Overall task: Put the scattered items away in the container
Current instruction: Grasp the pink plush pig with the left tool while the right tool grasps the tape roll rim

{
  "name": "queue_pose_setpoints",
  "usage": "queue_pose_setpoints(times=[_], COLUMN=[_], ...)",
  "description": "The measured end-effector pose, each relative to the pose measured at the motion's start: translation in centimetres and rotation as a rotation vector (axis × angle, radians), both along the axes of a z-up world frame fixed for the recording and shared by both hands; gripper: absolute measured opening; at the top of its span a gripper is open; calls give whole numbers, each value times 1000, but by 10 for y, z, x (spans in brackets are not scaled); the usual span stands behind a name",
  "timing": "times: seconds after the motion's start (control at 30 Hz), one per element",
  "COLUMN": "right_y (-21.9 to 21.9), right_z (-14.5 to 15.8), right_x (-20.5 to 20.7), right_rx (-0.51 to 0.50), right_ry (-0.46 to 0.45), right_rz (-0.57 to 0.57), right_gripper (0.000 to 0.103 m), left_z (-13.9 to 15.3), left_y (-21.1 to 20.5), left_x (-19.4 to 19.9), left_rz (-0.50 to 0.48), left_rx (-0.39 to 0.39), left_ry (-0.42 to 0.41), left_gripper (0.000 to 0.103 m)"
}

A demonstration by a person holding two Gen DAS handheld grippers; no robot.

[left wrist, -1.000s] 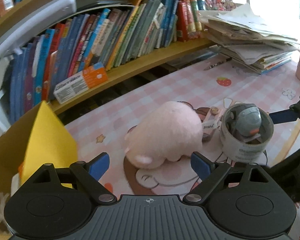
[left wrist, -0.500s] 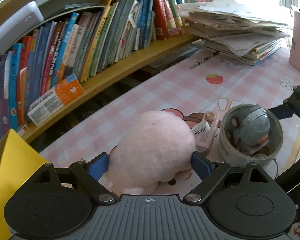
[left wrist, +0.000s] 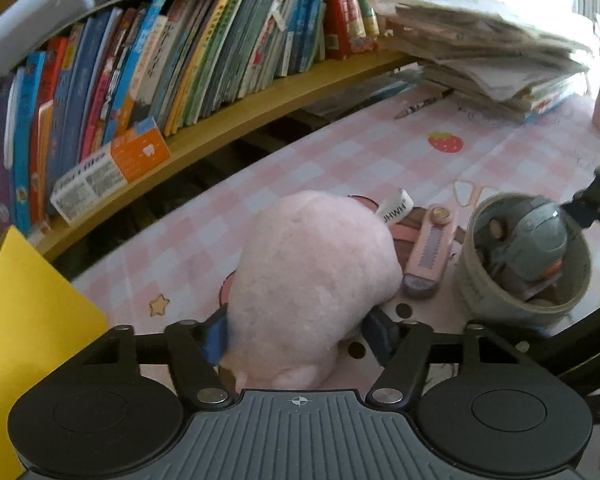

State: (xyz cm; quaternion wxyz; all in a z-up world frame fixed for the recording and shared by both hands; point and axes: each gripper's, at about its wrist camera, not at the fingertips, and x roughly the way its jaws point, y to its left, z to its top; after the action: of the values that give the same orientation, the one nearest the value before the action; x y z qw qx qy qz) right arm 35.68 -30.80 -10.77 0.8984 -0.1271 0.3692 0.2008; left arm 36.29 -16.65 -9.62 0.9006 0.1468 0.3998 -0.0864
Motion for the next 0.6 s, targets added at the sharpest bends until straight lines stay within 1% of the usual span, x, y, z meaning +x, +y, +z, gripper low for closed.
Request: queue_pose_setpoints(times=[0.17,0.33,0.6], right_y=[-3,-6,-5], right_z=[5,15,36], right_x=[-3,-9,-18], right_rx=[12,19,37], right_ry=[-23,-70,-155], right_rz=[-17,-16,-7], right_gripper=[84,84,84], left_z=[11,21,48], left_y=[12,15,18], left_x=[-10,-28,-50], left_rz=[50,56,78], left_rx=[-55,-110,-133], left_ry=[0,-5,-76], left_gripper=[59,57,57])
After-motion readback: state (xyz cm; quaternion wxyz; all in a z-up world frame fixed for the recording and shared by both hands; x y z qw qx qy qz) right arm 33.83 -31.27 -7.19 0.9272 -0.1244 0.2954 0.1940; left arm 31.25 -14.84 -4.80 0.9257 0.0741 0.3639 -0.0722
